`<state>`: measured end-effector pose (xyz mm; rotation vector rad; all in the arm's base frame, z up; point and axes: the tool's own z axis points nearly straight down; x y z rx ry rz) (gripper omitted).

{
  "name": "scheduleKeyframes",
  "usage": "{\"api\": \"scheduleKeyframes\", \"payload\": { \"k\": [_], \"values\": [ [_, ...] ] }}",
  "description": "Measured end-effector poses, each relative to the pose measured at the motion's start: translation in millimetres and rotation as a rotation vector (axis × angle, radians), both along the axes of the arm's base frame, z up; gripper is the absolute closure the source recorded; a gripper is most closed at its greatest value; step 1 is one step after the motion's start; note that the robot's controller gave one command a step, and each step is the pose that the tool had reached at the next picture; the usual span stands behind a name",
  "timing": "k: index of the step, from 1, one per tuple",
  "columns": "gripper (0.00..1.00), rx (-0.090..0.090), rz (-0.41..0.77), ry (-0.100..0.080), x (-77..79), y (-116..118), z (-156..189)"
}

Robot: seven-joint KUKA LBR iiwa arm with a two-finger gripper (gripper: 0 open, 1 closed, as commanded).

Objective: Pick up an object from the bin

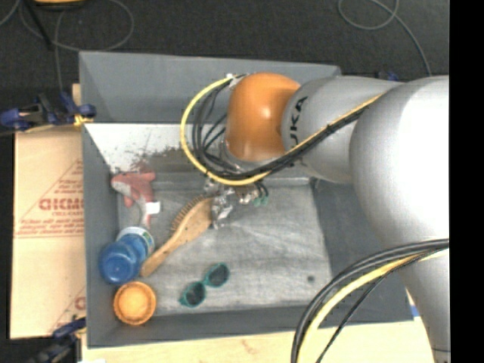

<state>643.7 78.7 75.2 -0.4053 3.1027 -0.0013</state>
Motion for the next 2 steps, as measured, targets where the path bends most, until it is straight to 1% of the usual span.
{"api": "scheduleKeyframes", "payload": {
  "k": [1, 2],
  "values": [
    [1.00, 0.000, -0.001, 0.000, 0.0, 0, 0],
    [1.00, -0.002, 0.202, 0.004, -13.5, 1, 140]
  ]
}}
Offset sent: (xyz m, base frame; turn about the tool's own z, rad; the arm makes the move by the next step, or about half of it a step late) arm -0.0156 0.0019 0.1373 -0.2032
